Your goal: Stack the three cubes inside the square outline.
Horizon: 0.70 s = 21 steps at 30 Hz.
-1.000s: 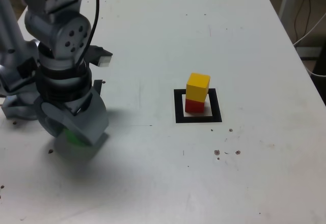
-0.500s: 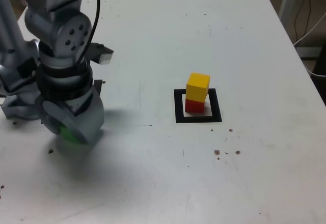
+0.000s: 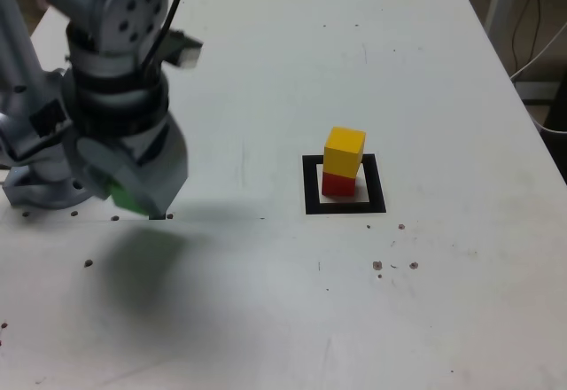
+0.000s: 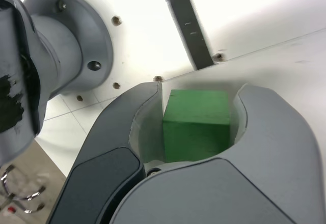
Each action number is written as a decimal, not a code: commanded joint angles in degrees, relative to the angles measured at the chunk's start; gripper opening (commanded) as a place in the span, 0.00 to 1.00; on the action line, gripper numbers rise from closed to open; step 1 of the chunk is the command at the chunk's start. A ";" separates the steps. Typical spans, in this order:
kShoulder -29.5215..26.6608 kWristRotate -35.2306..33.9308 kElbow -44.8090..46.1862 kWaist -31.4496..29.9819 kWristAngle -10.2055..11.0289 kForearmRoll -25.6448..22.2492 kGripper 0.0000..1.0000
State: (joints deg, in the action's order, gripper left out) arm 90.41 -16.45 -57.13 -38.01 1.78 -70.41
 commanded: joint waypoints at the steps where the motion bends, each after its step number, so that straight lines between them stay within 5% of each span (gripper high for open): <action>1: 1.15 1.61 -4.87 1.54 0.87 -3.27 0.12; 5: 2.89 5.35 -12.64 5.65 2.37 -8.50 0.12; 12: 5.55 7.42 -18.97 12.73 4.80 -9.28 0.11; 21: 8.15 9.97 -26.78 21.17 3.00 -10.91 0.11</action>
State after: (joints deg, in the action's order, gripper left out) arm 97.61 -6.92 -82.77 -17.67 5.01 -80.95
